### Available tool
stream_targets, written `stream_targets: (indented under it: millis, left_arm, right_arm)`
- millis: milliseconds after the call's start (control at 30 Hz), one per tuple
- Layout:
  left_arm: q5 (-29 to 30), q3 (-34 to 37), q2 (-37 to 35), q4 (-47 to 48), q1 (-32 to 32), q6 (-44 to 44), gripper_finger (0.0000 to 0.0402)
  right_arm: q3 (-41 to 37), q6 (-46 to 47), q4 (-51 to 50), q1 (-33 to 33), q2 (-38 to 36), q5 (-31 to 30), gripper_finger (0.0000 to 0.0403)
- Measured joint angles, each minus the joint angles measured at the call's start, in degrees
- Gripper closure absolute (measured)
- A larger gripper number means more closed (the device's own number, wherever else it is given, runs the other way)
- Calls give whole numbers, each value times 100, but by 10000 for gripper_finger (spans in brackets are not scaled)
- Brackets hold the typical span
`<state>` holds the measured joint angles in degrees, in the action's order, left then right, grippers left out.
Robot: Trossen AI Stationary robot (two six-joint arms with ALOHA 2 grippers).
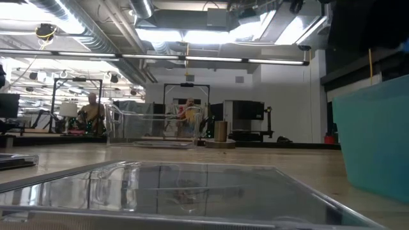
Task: Pick & place jewel cases by type
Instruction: Put the blue cd case into the green bin
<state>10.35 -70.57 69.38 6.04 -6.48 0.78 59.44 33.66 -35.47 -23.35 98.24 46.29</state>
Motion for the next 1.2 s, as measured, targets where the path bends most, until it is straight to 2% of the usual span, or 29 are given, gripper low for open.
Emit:
stream_targets:
  millis: [333,700,800,1000,1200]
  left_arm:
    - [-92,0,0,-2,0,148,288]
    - [-297,0,0,0,2,204,286]
    - [-297,0,0,-2,2,202,289]
    - [-286,0,0,-2,2,201,288]
    - [-280,0,0,-2,2,203,287]
  right_arm:
    - [1054,-757,-1387,4,-2,-954,334]
    - [1235,-678,-1673,-177,-4,-1074,331]
    - [1235,-555,-1698,-276,-4,-1216,314]
    - [1236,-167,-1834,-321,-4,-1372,255]
    - [1351,-164,-2752,-321,-4,-1640,229]
